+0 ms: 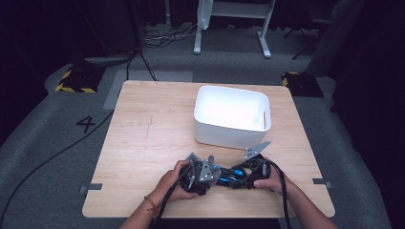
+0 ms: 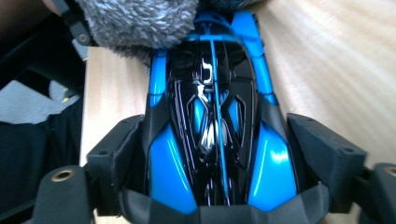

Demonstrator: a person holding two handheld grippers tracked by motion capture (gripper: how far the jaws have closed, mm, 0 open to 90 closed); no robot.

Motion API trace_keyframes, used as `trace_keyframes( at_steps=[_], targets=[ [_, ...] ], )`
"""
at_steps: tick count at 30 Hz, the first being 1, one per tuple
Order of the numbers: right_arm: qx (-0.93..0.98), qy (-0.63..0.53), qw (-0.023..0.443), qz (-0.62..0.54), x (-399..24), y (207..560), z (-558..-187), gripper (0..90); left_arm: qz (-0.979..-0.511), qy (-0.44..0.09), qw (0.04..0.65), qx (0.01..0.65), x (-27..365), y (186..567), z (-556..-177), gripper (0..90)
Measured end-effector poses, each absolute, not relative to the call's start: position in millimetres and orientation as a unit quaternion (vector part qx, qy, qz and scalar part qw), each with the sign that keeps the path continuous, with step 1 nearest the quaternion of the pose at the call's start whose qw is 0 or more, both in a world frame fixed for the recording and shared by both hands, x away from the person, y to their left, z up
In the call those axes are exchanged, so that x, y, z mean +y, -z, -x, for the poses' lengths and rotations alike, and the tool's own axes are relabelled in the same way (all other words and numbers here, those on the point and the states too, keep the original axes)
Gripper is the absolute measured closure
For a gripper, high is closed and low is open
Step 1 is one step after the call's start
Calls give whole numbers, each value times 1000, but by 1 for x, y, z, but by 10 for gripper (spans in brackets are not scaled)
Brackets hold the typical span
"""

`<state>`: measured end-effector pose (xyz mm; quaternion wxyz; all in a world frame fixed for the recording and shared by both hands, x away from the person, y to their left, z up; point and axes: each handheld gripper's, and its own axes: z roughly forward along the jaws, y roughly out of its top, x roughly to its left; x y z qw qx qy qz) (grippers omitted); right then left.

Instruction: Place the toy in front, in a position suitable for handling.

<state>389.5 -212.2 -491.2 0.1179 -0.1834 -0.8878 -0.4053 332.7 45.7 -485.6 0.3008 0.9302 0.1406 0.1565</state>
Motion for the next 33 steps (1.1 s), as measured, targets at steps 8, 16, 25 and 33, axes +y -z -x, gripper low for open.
trace_keyframes(
  at_steps=[8, 16, 25, 33],
  targets=[
    [-902, 405, -3, 146, -217, 471, -373, 175, -921, -126, 331, 162, 52, 484, -340, 367],
    [-911, 402, -58, 66, -217, 465, -357, 242, -912, -94, 354, 183, 56, 483, -348, 366],
    [-918, 378, -107, 50, -205, 477, -354, 392, -903, -75, 371, 201, 60, 484, -353, 358],
    [-903, 409, -82, 100, -216, 471, -366, 473, -888, -91, 377, 249, 68, 483, -360, 310]
  ],
)
